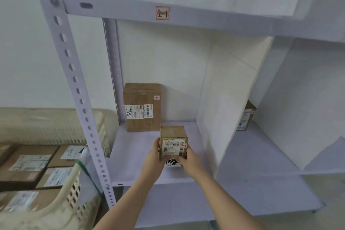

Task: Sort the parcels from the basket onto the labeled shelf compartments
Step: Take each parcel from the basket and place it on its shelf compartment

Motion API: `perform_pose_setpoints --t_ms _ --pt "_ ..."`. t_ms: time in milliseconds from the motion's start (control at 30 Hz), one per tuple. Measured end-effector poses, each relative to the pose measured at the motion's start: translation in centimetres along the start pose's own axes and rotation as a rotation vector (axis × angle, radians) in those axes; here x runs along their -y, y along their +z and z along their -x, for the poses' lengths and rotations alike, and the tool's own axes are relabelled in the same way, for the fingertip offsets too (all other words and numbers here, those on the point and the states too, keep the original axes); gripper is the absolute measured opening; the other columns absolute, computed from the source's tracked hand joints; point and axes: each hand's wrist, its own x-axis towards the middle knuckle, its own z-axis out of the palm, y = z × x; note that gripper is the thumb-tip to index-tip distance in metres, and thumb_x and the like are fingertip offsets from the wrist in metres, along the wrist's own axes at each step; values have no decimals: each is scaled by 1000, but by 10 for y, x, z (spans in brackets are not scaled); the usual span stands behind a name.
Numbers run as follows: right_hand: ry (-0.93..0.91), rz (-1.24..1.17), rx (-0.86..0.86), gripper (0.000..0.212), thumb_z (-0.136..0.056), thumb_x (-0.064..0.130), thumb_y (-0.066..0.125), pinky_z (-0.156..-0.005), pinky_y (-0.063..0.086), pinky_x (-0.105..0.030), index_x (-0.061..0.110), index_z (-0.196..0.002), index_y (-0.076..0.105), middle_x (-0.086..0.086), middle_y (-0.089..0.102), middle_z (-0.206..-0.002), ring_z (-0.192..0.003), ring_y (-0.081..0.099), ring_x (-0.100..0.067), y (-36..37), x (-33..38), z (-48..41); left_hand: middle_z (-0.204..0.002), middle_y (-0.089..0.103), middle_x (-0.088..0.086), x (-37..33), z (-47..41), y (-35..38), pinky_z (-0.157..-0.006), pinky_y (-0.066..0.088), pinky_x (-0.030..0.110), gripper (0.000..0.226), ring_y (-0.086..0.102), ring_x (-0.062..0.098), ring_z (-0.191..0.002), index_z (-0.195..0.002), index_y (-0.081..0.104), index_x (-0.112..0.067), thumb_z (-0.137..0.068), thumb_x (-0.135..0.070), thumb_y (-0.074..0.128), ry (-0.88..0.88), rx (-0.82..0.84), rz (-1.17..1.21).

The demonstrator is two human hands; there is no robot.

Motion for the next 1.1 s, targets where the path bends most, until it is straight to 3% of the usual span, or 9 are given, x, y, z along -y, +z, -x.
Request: perform_pose_setpoints --t_ms 133,300,433,567,633,833,1100 --pt "-55 -19 -43 37 -92 5 62 -75 45 -4 17 -125 54 9 67 -109 -105 64 -8 10 -17 -23 -116 65 -5 15 -21 3 -86 51 31 70 63 19 -110 -145 31 -17 -87 -9 68 66 -19 -5" --pt "-143 -33 -115 36 -92 5 62 -76 45 -5 23 -122 53 17 67 -104 -90 61 14 22 -38 -36 -118 67 -6 35 -32 8 -86 53 34 68 64 16 -108 -145 30 -22 -88 -12 66 129 -72 -49" --pt "-181 -38 -130 39 -92 8 63 -78 45 -5 31 -121 50 26 63 -103 -95 59 12 21 -41 -52 -120 66 -6 40 -50 14 -87 53 36 64 63 16 -109 -143 34 -23 -88 -14 66 142 -85 -44" --pt "-223 -97 -199 41 -90 8 67 -80 47 -8 26 -123 51 21 66 -106 -101 62 3 26 -45 -80 -112 65 -5 40 -72 17 -69 49 14 34 62 7 -96 -116 46 -16 -89 -14 66 129 -103 -16" --pt "-232 -121 -235 42 -88 9 69 -82 48 -12 19 -125 52 13 67 -111 -105 64 -2 28 -49 -95 -107 66 -6 42 -84 16 -64 47 11 31 60 3 -89 -110 49 -14 -87 -15 69 144 -123 -20" --pt "-199 -100 -288 46 -85 8 70 -95 52 -35 16 -127 54 6 68 -115 -108 64 -11 29 -55 -123 -106 68 -6 41 -107 17 -78 50 25 36 64 13 -98 -111 59 -14 -81 -24 75 168 -168 -128" --pt "-200 -99 -279 42 -87 0 65 -96 51 -32 32 -112 53 18 66 -100 -105 64 -10 29 -47 -127 -110 68 -4 41 -115 22 -85 53 31 33 63 16 -103 -114 61 -17 -84 -24 71 212 -194 -188"
